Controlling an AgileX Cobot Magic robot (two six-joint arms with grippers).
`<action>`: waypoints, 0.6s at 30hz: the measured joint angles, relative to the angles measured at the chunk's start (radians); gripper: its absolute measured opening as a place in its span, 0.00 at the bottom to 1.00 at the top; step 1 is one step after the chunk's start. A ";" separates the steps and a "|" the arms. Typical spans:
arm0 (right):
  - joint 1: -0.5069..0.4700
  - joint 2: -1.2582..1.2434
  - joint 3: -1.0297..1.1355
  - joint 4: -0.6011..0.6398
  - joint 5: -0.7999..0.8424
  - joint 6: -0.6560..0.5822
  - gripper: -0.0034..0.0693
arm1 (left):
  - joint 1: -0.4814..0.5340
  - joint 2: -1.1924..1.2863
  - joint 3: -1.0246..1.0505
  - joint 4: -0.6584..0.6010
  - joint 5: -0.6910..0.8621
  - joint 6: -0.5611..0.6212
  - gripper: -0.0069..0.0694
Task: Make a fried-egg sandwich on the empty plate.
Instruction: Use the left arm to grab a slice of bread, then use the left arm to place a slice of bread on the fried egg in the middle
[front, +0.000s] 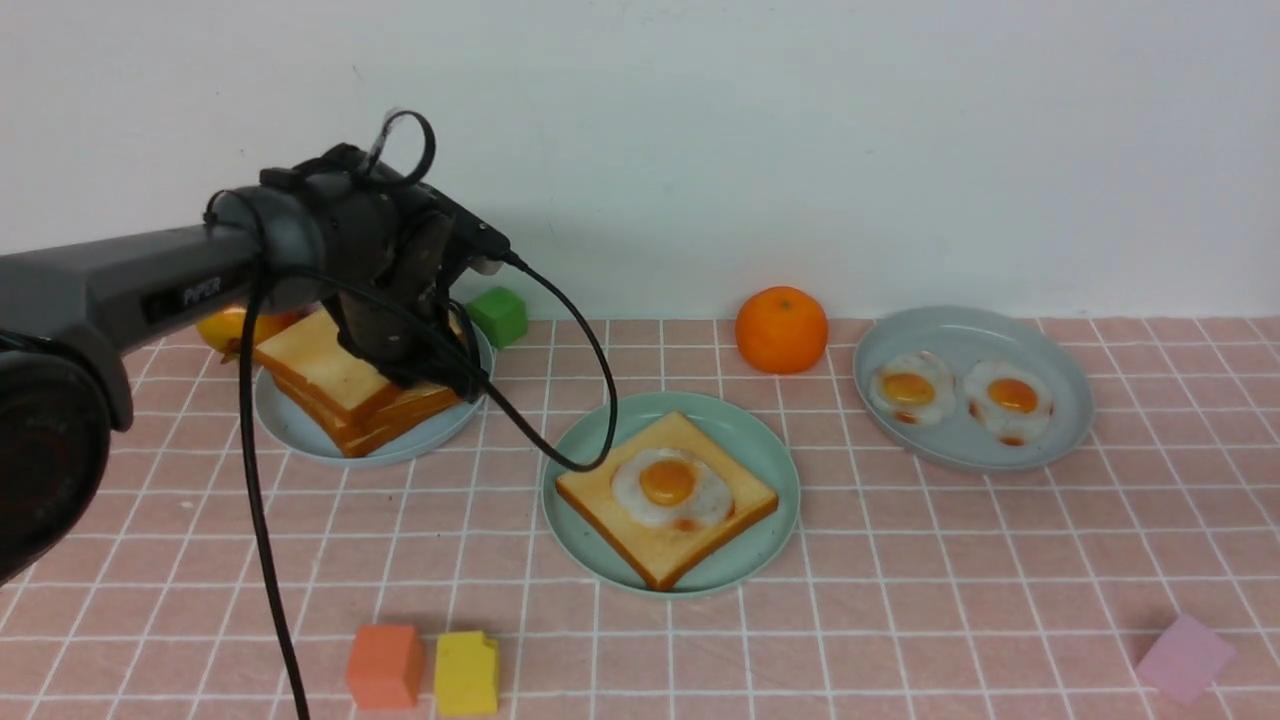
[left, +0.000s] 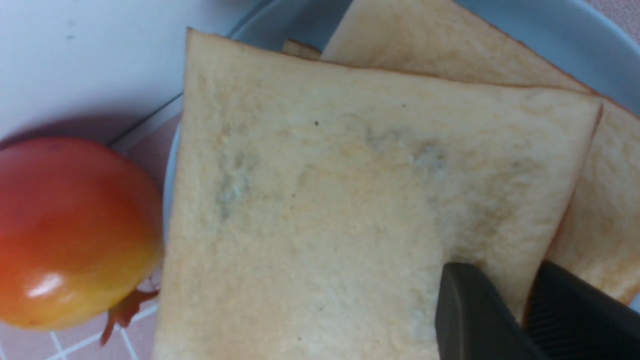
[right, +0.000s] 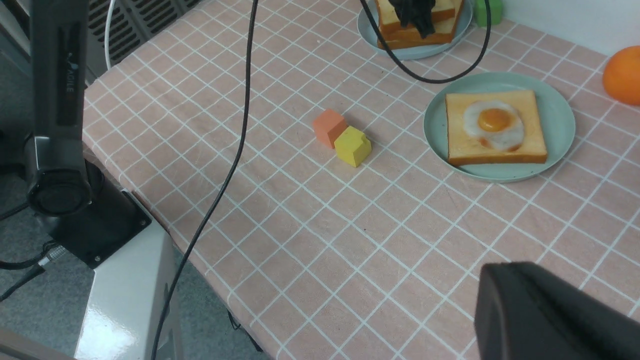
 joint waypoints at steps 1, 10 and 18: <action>0.000 0.000 0.000 0.000 0.000 0.000 0.08 | 0.000 -0.025 0.002 -0.013 0.005 0.000 0.24; 0.000 0.000 0.000 -0.029 0.031 0.001 0.07 | -0.070 -0.240 0.007 -0.174 0.092 0.011 0.19; 0.000 -0.039 0.002 -0.058 0.048 0.003 0.05 | -0.364 -0.208 0.010 -0.247 0.154 0.068 0.19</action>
